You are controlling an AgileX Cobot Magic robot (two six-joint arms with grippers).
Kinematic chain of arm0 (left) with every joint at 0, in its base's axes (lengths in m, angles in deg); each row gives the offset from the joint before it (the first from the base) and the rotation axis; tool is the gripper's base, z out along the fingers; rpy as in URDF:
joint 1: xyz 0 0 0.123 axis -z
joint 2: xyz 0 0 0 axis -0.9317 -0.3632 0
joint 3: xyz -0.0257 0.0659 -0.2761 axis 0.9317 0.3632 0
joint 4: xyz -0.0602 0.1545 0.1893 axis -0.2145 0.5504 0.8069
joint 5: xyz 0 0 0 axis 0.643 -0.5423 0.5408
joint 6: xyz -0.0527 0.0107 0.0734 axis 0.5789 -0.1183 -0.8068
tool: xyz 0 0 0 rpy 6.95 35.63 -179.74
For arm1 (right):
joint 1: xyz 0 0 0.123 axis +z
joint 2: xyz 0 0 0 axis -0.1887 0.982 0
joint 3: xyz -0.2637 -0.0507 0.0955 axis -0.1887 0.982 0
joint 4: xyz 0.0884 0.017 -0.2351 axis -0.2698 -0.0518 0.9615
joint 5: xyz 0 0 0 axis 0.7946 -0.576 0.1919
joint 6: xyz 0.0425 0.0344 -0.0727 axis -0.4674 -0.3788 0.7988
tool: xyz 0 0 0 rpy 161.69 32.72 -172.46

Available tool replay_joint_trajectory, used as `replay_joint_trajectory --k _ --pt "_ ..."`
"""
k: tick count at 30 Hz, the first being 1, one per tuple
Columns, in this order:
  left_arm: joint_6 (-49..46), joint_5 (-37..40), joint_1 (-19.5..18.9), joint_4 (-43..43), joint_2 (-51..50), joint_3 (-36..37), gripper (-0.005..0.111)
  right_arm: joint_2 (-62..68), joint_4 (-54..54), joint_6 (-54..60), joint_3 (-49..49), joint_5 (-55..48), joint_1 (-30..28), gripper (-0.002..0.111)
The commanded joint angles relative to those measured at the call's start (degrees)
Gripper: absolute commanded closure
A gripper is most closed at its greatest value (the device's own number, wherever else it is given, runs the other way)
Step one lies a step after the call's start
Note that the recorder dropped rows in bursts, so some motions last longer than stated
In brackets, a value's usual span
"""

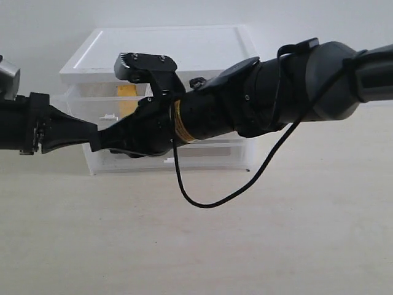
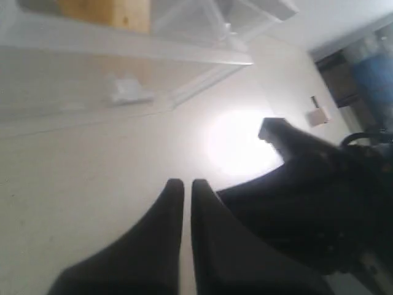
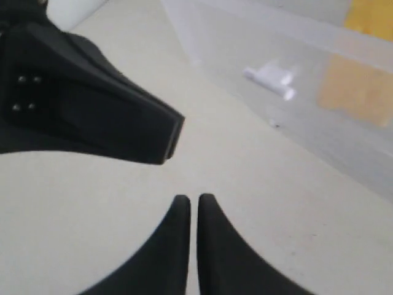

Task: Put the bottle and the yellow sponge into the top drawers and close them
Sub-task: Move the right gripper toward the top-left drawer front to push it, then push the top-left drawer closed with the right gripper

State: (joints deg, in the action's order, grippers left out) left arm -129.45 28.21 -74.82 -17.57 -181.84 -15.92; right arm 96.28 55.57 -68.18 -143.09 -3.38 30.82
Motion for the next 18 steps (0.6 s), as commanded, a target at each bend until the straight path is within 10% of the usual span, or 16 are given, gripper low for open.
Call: replay_joint_trajectory --k 1,18 --pt "0.37 -10.22 2.5 -1.06 0.37 0.24 0.102 -0.01 0.07 2.99 0.41 -8.01 -0.08 0.108" --pt "-10.84 -15.86 3.37 -16.09 -8.2 -11.15 0.102 4.28 0.07 6.4 -9.3 -28.57 -0.08 0.108"
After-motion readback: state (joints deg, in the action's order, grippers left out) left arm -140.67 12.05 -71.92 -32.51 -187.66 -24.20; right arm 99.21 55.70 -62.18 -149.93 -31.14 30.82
